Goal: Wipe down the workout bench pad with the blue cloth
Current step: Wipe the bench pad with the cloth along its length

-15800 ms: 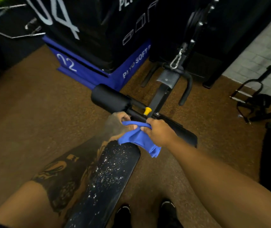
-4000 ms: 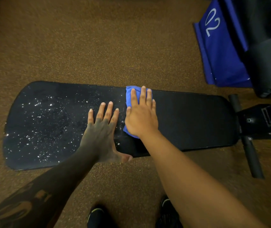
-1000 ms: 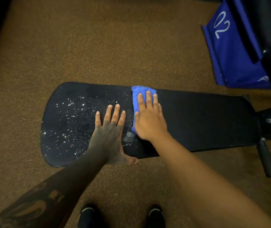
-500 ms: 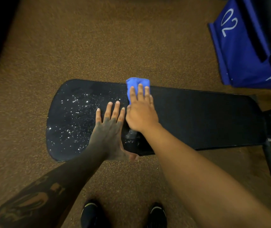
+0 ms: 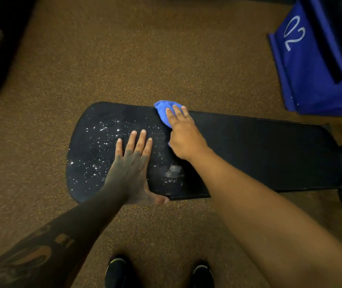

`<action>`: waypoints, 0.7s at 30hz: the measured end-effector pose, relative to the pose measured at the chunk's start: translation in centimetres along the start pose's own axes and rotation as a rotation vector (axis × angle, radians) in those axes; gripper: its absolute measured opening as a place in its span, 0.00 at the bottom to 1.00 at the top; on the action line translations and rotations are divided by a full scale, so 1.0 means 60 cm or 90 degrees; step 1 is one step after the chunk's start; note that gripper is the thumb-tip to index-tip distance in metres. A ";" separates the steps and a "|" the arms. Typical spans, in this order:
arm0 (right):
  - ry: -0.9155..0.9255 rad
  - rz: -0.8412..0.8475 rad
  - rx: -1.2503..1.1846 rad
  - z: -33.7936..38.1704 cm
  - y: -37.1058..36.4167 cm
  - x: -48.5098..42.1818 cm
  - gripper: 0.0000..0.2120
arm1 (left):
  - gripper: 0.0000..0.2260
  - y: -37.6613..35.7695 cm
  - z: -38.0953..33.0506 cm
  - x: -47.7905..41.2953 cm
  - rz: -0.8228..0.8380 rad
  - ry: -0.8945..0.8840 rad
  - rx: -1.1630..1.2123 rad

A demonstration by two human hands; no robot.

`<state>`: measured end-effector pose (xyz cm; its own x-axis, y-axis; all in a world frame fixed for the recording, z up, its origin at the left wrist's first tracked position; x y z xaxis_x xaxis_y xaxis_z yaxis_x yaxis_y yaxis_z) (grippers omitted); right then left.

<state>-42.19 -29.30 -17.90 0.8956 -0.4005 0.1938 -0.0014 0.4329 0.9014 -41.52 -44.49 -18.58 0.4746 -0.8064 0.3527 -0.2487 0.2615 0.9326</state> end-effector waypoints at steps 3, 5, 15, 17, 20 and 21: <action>0.059 0.014 -0.021 0.031 -0.013 0.026 0.34 | 0.71 -0.001 0.002 0.001 -0.001 -0.008 -0.002; 0.130 0.061 -0.003 0.044 -0.033 0.061 0.34 | 0.71 -0.001 0.002 0.001 -0.002 -0.011 0.001; 0.130 0.056 -0.003 0.037 -0.030 0.144 0.33 | 0.73 0.003 0.000 0.001 -0.011 -0.012 0.009; 0.091 0.051 0.011 0.008 -0.017 0.135 0.34 | 0.73 0.002 0.000 0.001 -0.005 -0.008 0.005; 0.017 0.011 -0.028 0.001 -0.012 0.114 0.33 | 0.73 0.001 0.000 0.000 -0.001 -0.005 -0.012; -0.002 -0.005 -0.049 0.016 -0.017 0.123 0.33 | 0.73 0.000 0.000 0.001 -0.002 -0.005 -0.013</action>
<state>-36.01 -33.47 -17.01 0.8939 -0.4069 0.1882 0.0402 0.4909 0.8703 -41.52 -44.54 -18.59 0.4690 -0.8111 0.3494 -0.2304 0.2696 0.9350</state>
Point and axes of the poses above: each hand's wrist, its own x-axis away from the middle knuckle, its own y-axis out of the back of the hand, z = x × y, the point moved 9 cm from there along -x, towards the middle knuckle, and after that the axes turned 3 degrees about -y, right-handed, at the moved point
